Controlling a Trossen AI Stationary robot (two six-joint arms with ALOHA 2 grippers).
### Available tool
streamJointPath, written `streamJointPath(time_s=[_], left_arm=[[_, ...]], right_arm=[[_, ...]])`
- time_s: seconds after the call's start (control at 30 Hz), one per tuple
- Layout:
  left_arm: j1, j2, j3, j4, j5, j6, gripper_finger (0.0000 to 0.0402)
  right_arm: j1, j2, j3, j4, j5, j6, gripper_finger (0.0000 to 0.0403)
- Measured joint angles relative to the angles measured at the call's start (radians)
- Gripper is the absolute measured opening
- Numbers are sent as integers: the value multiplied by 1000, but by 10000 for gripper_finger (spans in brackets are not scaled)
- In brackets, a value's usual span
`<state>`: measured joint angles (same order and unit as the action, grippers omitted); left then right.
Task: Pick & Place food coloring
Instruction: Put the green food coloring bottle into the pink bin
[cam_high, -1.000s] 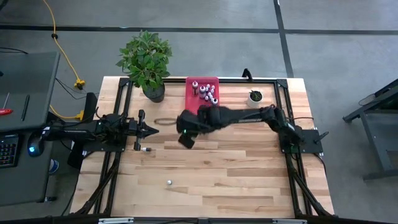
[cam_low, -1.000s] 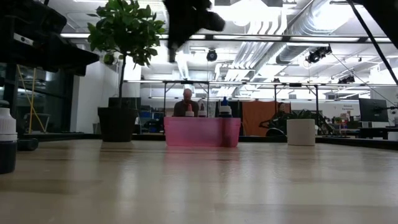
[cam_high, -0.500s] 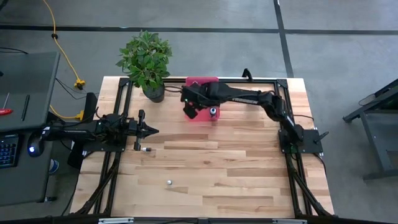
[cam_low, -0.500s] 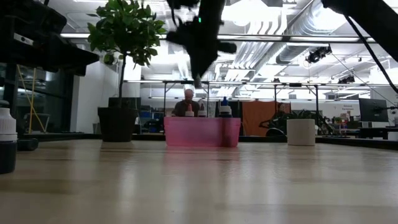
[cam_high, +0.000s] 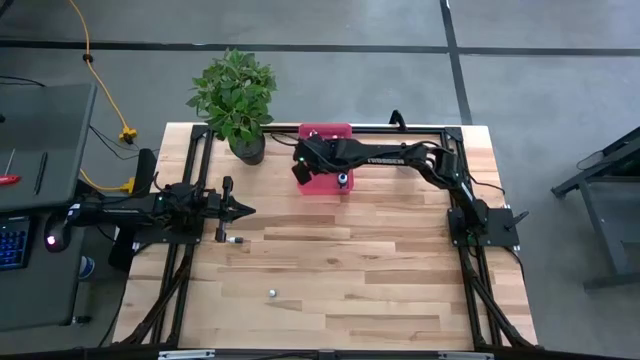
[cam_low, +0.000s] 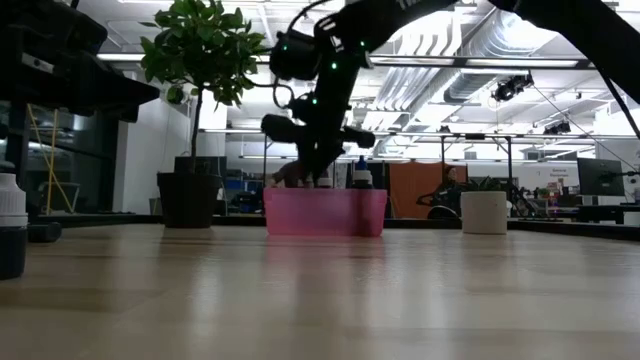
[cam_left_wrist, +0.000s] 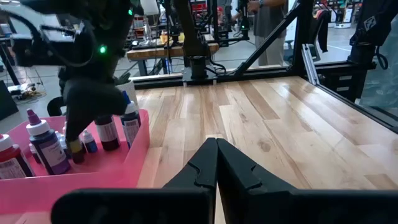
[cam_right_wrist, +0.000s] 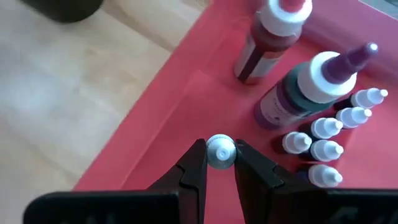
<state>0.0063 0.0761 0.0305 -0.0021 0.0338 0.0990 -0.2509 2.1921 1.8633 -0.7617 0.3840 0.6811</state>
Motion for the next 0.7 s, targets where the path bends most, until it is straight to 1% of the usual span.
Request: streamJointPath(time_s=[0.2,0.33,0.47,0.7], left_arm=[[0,0,0,0,0,0,0],[0,0,0,0,0,0,0],[0,0,0,0,0,0,0],[0,0,0,0,0,0,0]], right_arm=[[-15,0,-67,120,29,61,55],[-19,0,-79,146,41,90,55],[-19,0,-79,146,67,102,55],[-16,0,-79,138,63,100,55]])
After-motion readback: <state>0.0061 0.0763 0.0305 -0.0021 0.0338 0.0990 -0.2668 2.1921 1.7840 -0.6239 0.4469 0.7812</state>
